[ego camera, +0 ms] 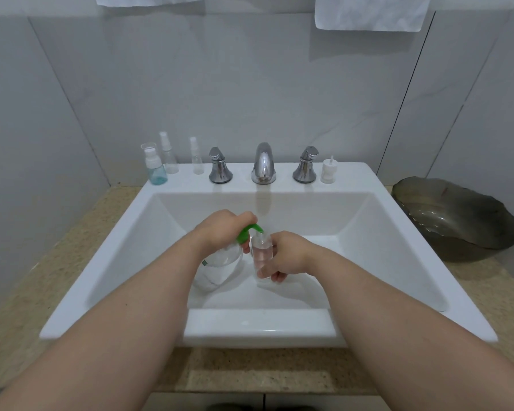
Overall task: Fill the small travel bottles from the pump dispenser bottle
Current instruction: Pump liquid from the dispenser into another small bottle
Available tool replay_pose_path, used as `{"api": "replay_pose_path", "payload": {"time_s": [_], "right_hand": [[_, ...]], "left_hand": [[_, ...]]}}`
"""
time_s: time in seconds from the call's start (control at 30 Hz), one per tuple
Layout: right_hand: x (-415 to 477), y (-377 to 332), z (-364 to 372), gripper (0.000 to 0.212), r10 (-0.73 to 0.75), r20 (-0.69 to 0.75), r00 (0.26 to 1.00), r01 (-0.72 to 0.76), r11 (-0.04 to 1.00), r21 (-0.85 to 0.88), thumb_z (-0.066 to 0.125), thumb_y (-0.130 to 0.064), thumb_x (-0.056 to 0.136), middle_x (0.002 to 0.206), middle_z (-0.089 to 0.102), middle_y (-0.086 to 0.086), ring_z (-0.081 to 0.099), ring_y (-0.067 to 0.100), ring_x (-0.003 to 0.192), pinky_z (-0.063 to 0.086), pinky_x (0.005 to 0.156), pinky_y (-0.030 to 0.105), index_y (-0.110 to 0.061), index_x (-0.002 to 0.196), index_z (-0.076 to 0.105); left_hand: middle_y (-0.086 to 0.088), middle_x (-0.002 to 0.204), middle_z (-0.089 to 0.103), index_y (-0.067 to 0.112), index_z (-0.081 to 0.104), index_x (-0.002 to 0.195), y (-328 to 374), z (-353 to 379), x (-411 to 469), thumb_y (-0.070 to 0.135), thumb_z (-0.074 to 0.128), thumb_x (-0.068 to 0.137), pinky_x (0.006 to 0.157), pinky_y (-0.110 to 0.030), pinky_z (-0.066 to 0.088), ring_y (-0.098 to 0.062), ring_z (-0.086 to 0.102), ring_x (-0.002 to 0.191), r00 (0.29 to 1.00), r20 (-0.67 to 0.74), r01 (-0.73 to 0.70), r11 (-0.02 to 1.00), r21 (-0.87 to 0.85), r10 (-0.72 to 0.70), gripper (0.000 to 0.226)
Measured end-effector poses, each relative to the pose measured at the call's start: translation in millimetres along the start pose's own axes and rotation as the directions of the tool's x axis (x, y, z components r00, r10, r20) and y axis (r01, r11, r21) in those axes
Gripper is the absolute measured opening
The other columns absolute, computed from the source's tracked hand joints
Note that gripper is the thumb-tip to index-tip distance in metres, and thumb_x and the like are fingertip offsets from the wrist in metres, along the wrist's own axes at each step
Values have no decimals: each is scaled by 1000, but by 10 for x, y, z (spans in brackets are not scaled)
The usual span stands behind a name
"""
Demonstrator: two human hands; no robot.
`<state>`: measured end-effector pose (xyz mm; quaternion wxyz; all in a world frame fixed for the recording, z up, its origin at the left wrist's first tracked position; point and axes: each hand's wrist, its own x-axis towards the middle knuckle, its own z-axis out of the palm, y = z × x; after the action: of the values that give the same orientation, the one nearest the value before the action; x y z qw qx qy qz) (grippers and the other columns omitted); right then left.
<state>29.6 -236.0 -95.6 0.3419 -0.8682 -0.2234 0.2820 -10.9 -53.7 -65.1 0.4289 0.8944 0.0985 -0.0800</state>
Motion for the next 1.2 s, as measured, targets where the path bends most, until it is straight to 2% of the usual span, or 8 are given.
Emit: {"api": "replay_pose_path", "payload": {"time_s": [0.1, 0.23, 0.33, 0.47, 0.63, 0.8, 1.03, 1.2], "right_hand": [[0, -5, -1, 35, 0, -4, 1000, 0, 1000, 15, 84, -7, 80, 99, 71, 12, 70, 17, 61, 64, 74, 37, -8, 108, 63], [2, -4, -3, 36, 0, -12, 1000, 1, 999, 38, 83, -5, 80, 96, 71, 12, 70, 19, 62, 65, 74, 40, -8, 109, 62], [-9, -15, -5, 34, 0, -7, 1000, 1, 999, 35, 83, -5, 80, 96, 71, 12, 70, 18, 62, 64, 72, 37, -8, 108, 63], [-11, -8, -4, 37, -2, -12, 1000, 3, 999, 38, 83, -5, 79, 95, 71, 12, 70, 17, 60, 64, 70, 36, -8, 110, 63], [-19, -24, 1, 32, -15, -8, 1000, 16, 999, 37, 83, -5, 80, 93, 70, 10, 69, 16, 60, 64, 70, 34, -10, 105, 63], [-31, -22, -7, 29, -15, 11, 1000, 15, 1000, 0, 84, -8, 80, 100, 74, 13, 70, 16, 60, 63, 71, 33, -12, 100, 64], [-31, -21, -7, 27, -16, 13, 1000, 16, 1000, -3, 83, -8, 80, 101, 74, 12, 70, 15, 60, 64, 74, 34, -12, 100, 64], [-11, -12, -4, 33, -8, -3, 1000, 8, 1000, 30, 83, -7, 80, 99, 72, 13, 70, 17, 61, 64, 72, 35, -8, 107, 64]], "left_hand": [[-4, 78, 78, 12, 73, 59, -26, -7, 10, 83, 41, 74, 82, -40, 46, -22, 55, 69, 1000, -17, 23, 1000, 3, -23, 79], [-6, 90, 78, 14, 79, 62, -35, -14, 29, 104, 24, 64, 98, -40, 47, -25, 68, 96, 999, -36, 19, 997, 68, -17, 105], [-8, 90, 77, 14, 78, 62, -45, -14, 37, 101, 30, 64, 98, -40, 47, -24, 67, 92, 999, -40, 23, 999, 47, -21, 100], [-13, 90, 78, 10, 76, 62, -32, -8, 15, 86, 44, 70, 80, -38, 46, -22, 52, 68, 999, -20, 44, 999, 2, -44, 82], [-11, 86, 78, 10, 72, 63, 12, -21, -22, 63, 47, 93, 72, -35, 41, -19, 47, 64, 1000, 2, 27, 999, -29, -27, 65], [-13, 83, 77, 9, 70, 62, 19, -18, -14, 54, 48, 90, 66, -34, 39, -19, 44, 60, 1000, 13, 5, 1000, -22, -4, 57], [-9, 81, 77, 12, 70, 61, -13, -13, 19, 59, 47, 86, 70, -36, 41, -19, 46, 62, 1000, 9, 5, 1000, -20, -5, 58], [-8, 83, 78, 10, 74, 65, -64, -18, 41, 93, 41, 68, 86, -40, 48, -23, 57, 74, 999, 2, 36, 999, -26, -36, 90]]}}
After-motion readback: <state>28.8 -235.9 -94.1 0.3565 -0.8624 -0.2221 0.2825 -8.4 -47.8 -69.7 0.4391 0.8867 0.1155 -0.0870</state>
